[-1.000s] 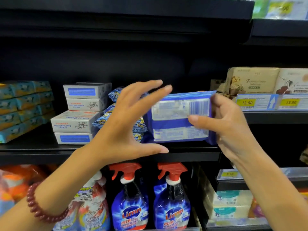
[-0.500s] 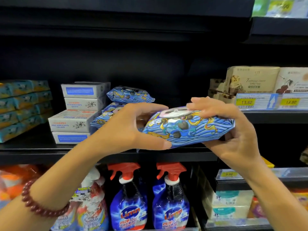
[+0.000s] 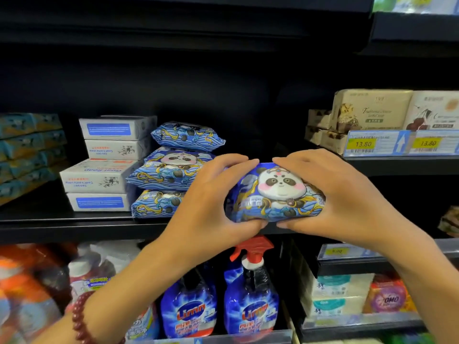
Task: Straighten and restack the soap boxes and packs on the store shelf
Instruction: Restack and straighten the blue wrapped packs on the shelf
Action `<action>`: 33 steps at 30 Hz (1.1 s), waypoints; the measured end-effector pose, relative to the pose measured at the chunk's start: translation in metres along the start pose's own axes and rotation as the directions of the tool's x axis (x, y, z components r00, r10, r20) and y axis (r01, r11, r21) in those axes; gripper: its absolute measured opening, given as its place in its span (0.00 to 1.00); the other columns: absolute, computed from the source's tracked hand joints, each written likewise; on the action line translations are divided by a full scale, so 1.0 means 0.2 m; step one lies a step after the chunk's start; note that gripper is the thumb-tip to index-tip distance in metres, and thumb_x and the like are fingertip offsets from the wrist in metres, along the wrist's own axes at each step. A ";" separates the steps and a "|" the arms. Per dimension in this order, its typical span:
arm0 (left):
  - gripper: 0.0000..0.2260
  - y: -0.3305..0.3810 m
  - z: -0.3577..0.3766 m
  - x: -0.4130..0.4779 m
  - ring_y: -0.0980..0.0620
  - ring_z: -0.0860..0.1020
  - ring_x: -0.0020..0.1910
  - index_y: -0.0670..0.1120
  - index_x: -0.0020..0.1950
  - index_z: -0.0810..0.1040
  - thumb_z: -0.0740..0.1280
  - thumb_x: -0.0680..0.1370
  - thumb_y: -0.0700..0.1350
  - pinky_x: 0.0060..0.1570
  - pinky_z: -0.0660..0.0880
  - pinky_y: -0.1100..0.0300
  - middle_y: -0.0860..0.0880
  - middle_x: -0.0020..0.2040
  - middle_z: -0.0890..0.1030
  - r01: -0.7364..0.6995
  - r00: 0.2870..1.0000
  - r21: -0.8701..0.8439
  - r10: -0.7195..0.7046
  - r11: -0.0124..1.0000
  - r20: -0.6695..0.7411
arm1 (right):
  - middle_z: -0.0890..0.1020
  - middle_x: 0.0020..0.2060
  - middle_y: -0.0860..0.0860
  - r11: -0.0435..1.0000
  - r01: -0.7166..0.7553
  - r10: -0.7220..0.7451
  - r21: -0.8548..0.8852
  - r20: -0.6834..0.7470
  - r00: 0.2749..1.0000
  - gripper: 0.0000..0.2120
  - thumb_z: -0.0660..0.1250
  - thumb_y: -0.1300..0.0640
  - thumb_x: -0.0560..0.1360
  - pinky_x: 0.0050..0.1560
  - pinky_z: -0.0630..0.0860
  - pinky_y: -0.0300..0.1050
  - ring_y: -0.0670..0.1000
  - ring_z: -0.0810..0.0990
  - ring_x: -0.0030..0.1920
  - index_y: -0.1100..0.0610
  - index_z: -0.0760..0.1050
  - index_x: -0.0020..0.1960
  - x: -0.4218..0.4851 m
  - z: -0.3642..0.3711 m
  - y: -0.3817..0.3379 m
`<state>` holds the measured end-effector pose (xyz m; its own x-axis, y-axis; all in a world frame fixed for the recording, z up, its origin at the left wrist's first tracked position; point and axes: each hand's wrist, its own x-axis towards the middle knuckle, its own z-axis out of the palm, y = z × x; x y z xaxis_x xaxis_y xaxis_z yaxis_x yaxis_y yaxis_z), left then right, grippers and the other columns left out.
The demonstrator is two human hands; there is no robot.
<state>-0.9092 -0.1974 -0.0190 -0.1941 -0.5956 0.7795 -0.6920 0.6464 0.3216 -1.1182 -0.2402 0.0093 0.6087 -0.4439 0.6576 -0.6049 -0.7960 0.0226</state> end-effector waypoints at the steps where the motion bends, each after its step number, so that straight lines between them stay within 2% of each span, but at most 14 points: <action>1: 0.32 0.00 0.01 -0.02 0.55 0.67 0.68 0.48 0.68 0.72 0.75 0.65 0.49 0.66 0.66 0.58 0.51 0.66 0.70 0.008 0.999 0.034 -0.007 0.999 -0.033 | 0.76 0.57 0.50 0.999 -0.028 0.027 -0.025 -0.014 1.000 0.40 0.77 0.44 0.59 0.55 0.72 0.50 0.54 0.74 0.58 0.55 0.71 0.67 -0.01 0.01 0.01; 3: 0.28 -0.02 0.03 -0.07 0.53 0.66 0.68 0.48 0.66 0.73 0.74 0.67 0.50 0.67 0.64 0.59 0.50 0.67 0.70 0.012 0.993 0.090 -0.001 0.996 -0.119 | 0.77 0.55 0.52 0.991 -0.090 0.085 -0.094 -0.057 0.995 0.39 0.76 0.44 0.59 0.52 0.74 0.52 0.57 0.75 0.56 0.57 0.72 0.66 -0.02 0.05 0.03; 5: 0.20 -0.05 0.05 -0.11 0.52 0.70 0.64 0.45 0.59 0.77 0.72 0.69 0.50 0.64 0.66 0.61 0.49 0.62 0.73 -0.008 0.982 0.126 0.031 0.992 -0.184 | 0.78 0.54 0.54 0.973 -0.158 0.139 -0.170 -0.119 0.983 0.38 0.77 0.45 0.58 0.49 0.74 0.52 0.59 0.76 0.55 0.58 0.74 0.64 -0.02 0.09 0.03; 8: 0.11 -0.08 0.10 -0.14 0.51 0.77 0.51 0.42 0.47 0.80 0.69 0.71 0.49 0.53 0.71 0.62 0.49 0.50 0.79 -0.031 0.989 0.182 0.057 0.983 -0.137 | 0.79 0.50 0.57 0.938 -0.171 0.120 -0.302 -0.180 0.976 0.36 0.78 0.46 0.57 0.46 0.74 0.51 0.61 0.77 0.50 0.61 0.76 0.60 0.02 0.16 0.03; 10: 0.11 -0.10 0.14 -0.14 0.49 0.79 0.47 0.42 0.46 0.81 0.70 0.71 0.49 0.47 0.73 0.59 0.49 0.46 0.81 -0.023 0.999 0.261 0.031 0.965 -0.026 | 0.79 0.52 0.57 0.924 -0.176 0.131 -0.339 -0.151 0.980 0.36 0.77 0.43 0.58 0.50 0.73 0.51 0.60 0.76 0.51 0.59 0.75 0.61 0.08 0.22 0.04; 13: 0.10 -0.13 0.19 -0.15 0.46 0.82 0.45 0.41 0.47 0.83 0.76 0.68 0.43 0.44 0.79 0.55 0.47 0.44 0.84 -0.002 0.996 0.338 -0.027 0.941 0.081 | 0.75 0.58 0.52 0.932 -0.225 0.245 -0.284 0.039 0.969 0.36 0.73 0.38 0.62 0.58 0.67 0.49 0.54 0.71 0.58 0.52 0.70 0.66 0.19 0.31 0.09; 15: 0.09 -0.14 0.20 -0.16 0.46 0.82 0.44 0.40 0.47 0.84 0.76 0.68 0.38 0.43 0.79 0.56 0.47 0.43 0.84 -0.005 0.996 0.323 -0.025 0.946 0.089 | 0.76 0.56 0.49 0.957 -0.258 0.278 -0.137 0.165 0.946 0.31 0.73 0.38 0.63 0.56 0.70 0.48 0.52 0.71 0.57 0.50 0.72 0.62 0.24 0.36 0.12; 17: 0.08 -0.16 0.19 -0.16 0.47 0.82 0.43 0.40 0.47 0.84 0.74 0.68 0.36 0.44 0.77 0.57 0.47 0.42 0.84 -0.023 0.997 0.313 -0.001 0.949 0.075 | 0.76 0.58 0.49 0.957 -0.291 0.281 0.009 0.235 0.931 0.30 0.74 0.41 0.65 0.59 0.69 0.47 0.52 0.71 0.60 0.50 0.73 0.64 0.25 0.39 0.14; 20: 0.11 -0.17 0.19 -0.16 0.46 0.83 0.42 0.39 0.46 0.84 0.76 0.65 0.31 0.40 0.80 0.57 0.46 0.41 0.84 -0.049 0.997 0.312 0.028 0.949 0.071 | 0.73 0.64 0.47 0.943 -0.328 0.313 0.048 0.201 0.928 0.32 0.74 0.43 0.66 0.65 0.66 0.45 0.49 0.69 0.64 0.50 0.71 0.67 0.22 0.40 0.16; 24: 0.16 -0.16 0.20 -0.16 0.46 0.83 0.39 0.38 0.43 0.85 0.77 0.59 0.27 0.35 0.81 0.54 0.45 0.38 0.84 -0.059 0.998 0.323 0.046 0.945 0.047 | 0.77 0.58 0.48 0.941 -0.333 0.329 0.064 0.067 0.942 0.23 0.73 0.50 0.69 0.59 0.72 0.47 0.49 0.74 0.59 0.54 0.76 0.62 0.18 0.39 0.16; 29: 0.18 -0.16 0.20 -0.15 0.47 0.83 0.37 0.38 0.42 0.85 0.79 0.56 0.27 0.33 0.80 0.56 0.45 0.37 0.84 -0.079 0.997 0.337 0.069 0.938 0.042 | 0.76 0.62 0.49 0.939 -0.328 0.339 -0.104 0.105 0.935 0.22 0.68 0.50 0.74 0.60 0.71 0.48 0.51 0.72 0.62 0.54 0.73 0.66 0.23 0.44 0.14; 33: 0.19 -0.16 0.20 -0.16 0.48 0.83 0.37 0.39 0.43 0.85 0.80 0.54 0.27 0.33 0.80 0.58 0.46 0.38 0.85 -0.092 0.996 0.353 0.081 0.931 0.045 | 0.74 0.65 0.50 0.920 -0.373 0.388 -0.123 0.139 0.911 0.22 0.67 0.51 0.75 0.63 0.70 0.49 0.52 0.71 0.65 0.54 0.71 0.68 0.31 0.47 0.16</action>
<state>-0.9082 -0.2188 -0.0767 -0.2808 -0.5619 0.7781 -0.8718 0.4884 0.0381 -1.0509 -0.3321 -0.0198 0.3915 -0.7704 0.5032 -0.8463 -0.5162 -0.1319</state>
